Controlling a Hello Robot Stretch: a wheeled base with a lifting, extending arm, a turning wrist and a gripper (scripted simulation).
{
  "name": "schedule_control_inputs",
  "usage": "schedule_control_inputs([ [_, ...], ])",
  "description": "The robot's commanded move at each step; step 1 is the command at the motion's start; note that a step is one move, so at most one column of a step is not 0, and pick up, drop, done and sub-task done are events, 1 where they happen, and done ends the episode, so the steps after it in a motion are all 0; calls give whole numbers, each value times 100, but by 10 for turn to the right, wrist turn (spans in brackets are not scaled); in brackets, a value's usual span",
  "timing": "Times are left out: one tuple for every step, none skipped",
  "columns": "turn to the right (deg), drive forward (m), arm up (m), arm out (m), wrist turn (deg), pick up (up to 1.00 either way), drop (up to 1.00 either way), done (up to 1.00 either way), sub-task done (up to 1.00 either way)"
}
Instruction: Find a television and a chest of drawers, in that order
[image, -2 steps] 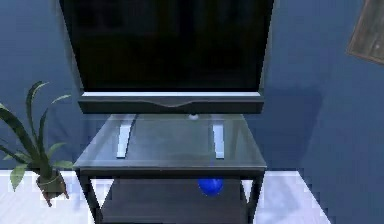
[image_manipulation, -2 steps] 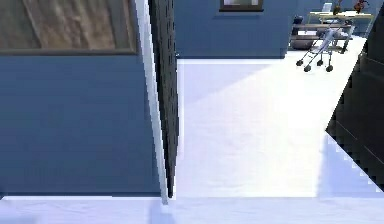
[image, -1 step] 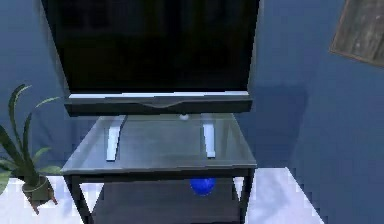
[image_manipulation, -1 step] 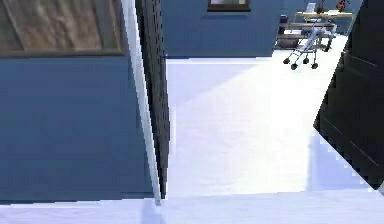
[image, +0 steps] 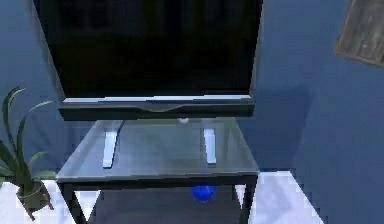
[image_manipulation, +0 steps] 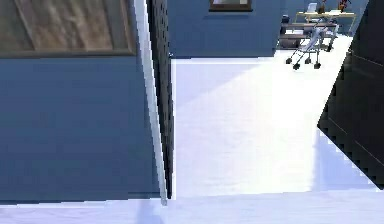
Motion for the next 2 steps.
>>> schedule_control_inputs([
  [0,0,0,0,0,0,0,0,100],
  [-450,0,0,0,0,0,0,0,0],
])
